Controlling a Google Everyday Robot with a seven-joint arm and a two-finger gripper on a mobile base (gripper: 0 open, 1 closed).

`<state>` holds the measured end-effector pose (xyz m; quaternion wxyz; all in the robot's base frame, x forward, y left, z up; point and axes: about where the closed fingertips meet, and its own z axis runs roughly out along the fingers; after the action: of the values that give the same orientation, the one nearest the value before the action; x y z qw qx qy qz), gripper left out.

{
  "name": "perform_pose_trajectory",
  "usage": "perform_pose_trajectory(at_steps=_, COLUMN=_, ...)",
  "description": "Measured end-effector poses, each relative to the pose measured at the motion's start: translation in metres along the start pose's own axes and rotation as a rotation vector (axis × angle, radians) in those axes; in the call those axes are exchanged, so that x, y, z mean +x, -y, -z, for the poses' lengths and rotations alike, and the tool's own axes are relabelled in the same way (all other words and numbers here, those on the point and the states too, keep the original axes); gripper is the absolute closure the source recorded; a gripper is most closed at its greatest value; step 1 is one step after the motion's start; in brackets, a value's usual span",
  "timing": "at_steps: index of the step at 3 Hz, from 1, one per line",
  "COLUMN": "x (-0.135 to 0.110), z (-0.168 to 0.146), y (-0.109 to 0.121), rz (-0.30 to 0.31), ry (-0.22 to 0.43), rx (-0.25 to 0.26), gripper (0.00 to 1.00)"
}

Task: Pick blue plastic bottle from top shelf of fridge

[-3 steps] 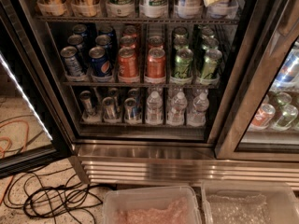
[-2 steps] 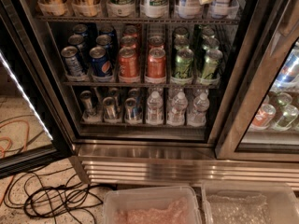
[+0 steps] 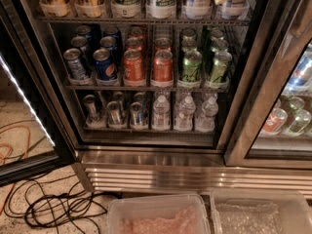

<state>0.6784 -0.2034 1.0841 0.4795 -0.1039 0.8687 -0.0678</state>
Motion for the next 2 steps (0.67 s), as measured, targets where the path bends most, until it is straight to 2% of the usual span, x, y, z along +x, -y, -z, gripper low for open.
perform_pose_trajectory(at_steps=2, x=-0.0029, z=-0.0139, y=0.0173, rz=-0.021, ry=0.005, rx=0.066, gripper=0.41)
